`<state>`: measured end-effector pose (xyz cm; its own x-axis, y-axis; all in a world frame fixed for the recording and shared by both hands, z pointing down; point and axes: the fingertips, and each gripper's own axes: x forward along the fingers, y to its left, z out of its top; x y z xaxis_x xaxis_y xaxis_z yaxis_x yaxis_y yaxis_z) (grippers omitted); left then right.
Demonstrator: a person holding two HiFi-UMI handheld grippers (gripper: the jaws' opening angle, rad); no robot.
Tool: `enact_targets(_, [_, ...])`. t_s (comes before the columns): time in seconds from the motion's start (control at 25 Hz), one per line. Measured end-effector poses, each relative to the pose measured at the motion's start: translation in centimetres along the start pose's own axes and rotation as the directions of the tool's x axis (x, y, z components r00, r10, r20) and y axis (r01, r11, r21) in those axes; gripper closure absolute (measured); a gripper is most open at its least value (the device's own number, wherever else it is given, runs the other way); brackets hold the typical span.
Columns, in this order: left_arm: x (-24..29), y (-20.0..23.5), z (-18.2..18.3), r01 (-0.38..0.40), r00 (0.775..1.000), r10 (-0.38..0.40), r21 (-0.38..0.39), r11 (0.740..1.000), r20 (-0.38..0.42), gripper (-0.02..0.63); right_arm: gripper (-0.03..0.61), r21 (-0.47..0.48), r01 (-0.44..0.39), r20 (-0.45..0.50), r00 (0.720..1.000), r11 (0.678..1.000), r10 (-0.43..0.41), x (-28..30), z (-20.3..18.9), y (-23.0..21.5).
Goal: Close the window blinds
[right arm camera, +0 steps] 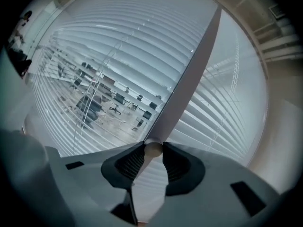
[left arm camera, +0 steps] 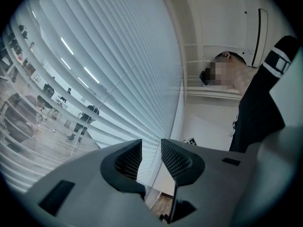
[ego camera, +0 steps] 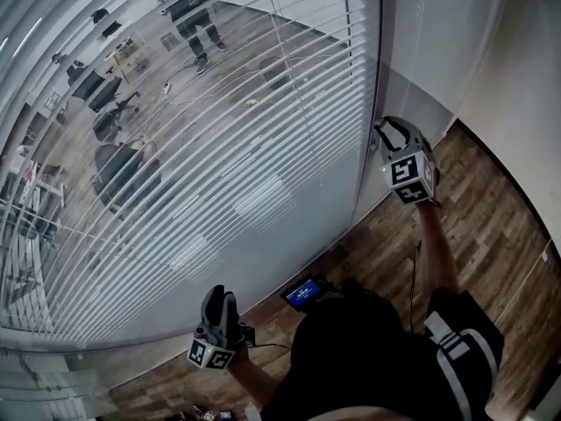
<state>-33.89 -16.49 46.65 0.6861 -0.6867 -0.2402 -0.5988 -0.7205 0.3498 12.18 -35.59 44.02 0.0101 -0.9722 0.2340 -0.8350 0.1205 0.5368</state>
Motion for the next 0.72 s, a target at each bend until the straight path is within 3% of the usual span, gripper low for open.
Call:
enact_targets(0.2, [0.06,-0.06,-0.03,0.000,1.000,0.000,0.001,1.000,-0.002,0.483,0.451,0.223,-0.082,0.013,0.997,0.971,0.081,0.14,-0.23,-0.18])
enact_targets(0.48, [0.37,-0.16,-0.04,0.004,1.000,-0.004,-0.001,1.000,-0.002,0.483,0.451,0.439,-0.184,0.073,0.983,0.879,0.169,0.33,-0.54,-0.53])
enact_targets(0.56, [0.46,-0.20,-0.02,0.005,1.000,-0.005,0.000,1.000,-0.004,0.483,0.449,0.409,-0.190,0.088,0.982,0.893,0.169,0.20,-0.51,-0.51])
enact_targets(0.72, [0.82,-0.26,-0.01,0.008,1.000,-0.008,0.000,1.000,-0.007,0.483,0.413,0.181,-0.093,0.058,0.995,0.979,0.083,-0.26,-0.27,-0.36])
